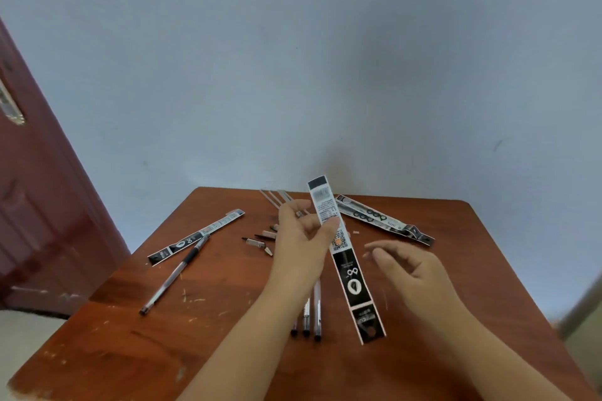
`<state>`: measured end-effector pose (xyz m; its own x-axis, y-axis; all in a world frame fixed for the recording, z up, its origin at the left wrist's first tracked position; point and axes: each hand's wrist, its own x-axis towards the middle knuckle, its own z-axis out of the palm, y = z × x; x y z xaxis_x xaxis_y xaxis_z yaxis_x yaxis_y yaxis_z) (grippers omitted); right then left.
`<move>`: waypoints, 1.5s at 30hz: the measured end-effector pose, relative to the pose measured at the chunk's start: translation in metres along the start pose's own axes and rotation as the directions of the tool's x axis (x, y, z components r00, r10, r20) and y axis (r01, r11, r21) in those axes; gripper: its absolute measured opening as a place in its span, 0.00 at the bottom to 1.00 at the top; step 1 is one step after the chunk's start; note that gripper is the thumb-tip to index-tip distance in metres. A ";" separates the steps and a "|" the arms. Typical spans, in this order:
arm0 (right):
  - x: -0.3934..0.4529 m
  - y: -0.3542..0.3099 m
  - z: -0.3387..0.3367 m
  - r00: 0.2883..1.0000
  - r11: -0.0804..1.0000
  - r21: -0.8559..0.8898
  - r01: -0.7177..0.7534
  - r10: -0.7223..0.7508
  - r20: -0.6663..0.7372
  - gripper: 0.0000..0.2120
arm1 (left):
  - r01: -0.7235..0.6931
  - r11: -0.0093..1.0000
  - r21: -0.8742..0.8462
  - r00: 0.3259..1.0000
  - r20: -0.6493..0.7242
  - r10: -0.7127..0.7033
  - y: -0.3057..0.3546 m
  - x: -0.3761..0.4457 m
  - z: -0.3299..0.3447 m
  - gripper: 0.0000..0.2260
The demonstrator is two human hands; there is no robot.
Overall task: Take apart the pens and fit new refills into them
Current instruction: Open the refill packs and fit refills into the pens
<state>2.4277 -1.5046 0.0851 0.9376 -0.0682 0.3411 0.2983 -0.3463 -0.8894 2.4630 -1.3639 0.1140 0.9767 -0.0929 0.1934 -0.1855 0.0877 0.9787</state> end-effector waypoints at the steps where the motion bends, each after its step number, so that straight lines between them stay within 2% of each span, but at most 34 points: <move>1: 0.002 -0.001 -0.004 0.999 0.999 -0.011 0.037 -0.038 -0.032 0.12 | -0.002 0.999 0.033 0.997 0.074 -0.001 0.000 0.001 -0.002 0.09; 3: 0.006 0.001 -0.012 0.992 0.998 0.002 0.069 -0.068 -0.105 0.14 | -0.074 0.986 0.149 0.977 0.209 0.042 0.000 0.002 -0.004 0.09; 6: 0.009 0.002 -0.020 0.985 0.993 0.092 0.076 -0.060 -0.164 0.14 | -0.154 0.934 0.322 0.948 0.313 0.049 -0.002 0.004 -0.006 0.12; 9: 0.010 0.003 -0.025 0.992 0.991 0.123 0.059 -0.045 -0.115 0.13 | -0.193 0.877 0.440 0.916 0.401 0.000 -0.008 0.005 -0.004 0.12; 12: 0.010 0.006 -0.027 0.998 0.998 0.043 0.037 -0.034 -0.051 0.16 | -0.247 0.832 0.497 0.887 0.462 -0.012 -0.014 0.006 -0.001 0.12; 14: 0.011 0.011 -0.025 0.998 0.999 0.021 0.024 -0.023 -0.056 0.17 | -0.346 0.742 0.574 0.877 0.480 0.037 -0.019 0.009 0.002 0.10; 16: 0.012 0.015 -0.023 0.997 1.000 -0.020 0.017 -0.018 -0.075 0.17 | -0.457 0.590 0.666 0.870 0.474 0.138 -0.027 0.011 0.004 0.07; 18: 0.012 0.018 -0.022 0.998 0.998 -0.057 0.008 -0.012 -0.067 0.17 | -0.530 0.461 0.711 0.847 0.465 0.257 -0.036 0.011 0.003 0.10; 20: 0.013 0.018 -0.023 0.999 0.998 -0.070 0.002 -0.004 -0.033 0.16 | -0.581 0.394 0.712 0.814 0.496 0.304 -0.045 0.011 -0.001 0.13; 23: 0.013 0.020 -0.025 0.997 0.990 -0.129 0.057 -0.049 0.066 0.14 | -0.601 0.397 0.694 0.799 0.499 0.337 -0.053 0.010 -0.010 0.17; 26: 0.011 0.019 -0.024 0.985 0.987 -0.105 0.124 -0.110 0.134 0.03 | -0.614 0.386 0.689 0.788 0.502 0.356 -0.054 0.010 -0.016 0.17; 29: 0.010 0.024 -0.021 0.982 0.962 -0.199 0.186 -0.178 0.057 0.07 | -0.616 0.411 0.672 0.786 0.489 0.378 -0.054 0.012 -0.019 0.16; 31: 0.011 0.025 -0.020 0.972 0.933 -0.281 0.224 -0.235 -0.002 0.05 | -0.609 0.442 0.659 0.791 0.461 0.403 -0.054 0.013 -0.021 0.17; 35: 0.012 0.031 -0.017 0.963 0.923 -0.308 0.232 -0.262 -0.061 0.07 | -0.589 0.464 0.662 0.804 0.423 0.418 -0.055 0.014 -0.025 0.16; 38: 0.012 0.031 -0.014 0.971 0.941 -0.272 0.203 -0.230 -0.071 0.08 | -0.606 0.450 0.656 0.789 0.426 0.443 -0.058 0.015 -0.024 0.15; 42: 0.012 0.027 -0.014 0.993 0.985 -0.143 0.099 -0.106 -0.043 0.07 | -0.645 0.421 0.637 0.759 0.471 0.450 -0.058 0.014 -0.022 0.14; 45: 0.011 0.025 -0.018 0.998 0.999 -0.042 -0.007 0.009 0.059 0.14 | -0.660 0.426 0.619 0.747 0.480 0.460 -0.059 0.014 -0.023 0.13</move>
<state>2.4424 -1.5312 0.0719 0.9492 -0.0164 0.3142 0.2841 -0.3846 -0.8783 2.4904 -1.3474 0.0571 0.5930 -0.5048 0.6274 -0.7900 -0.5153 0.3321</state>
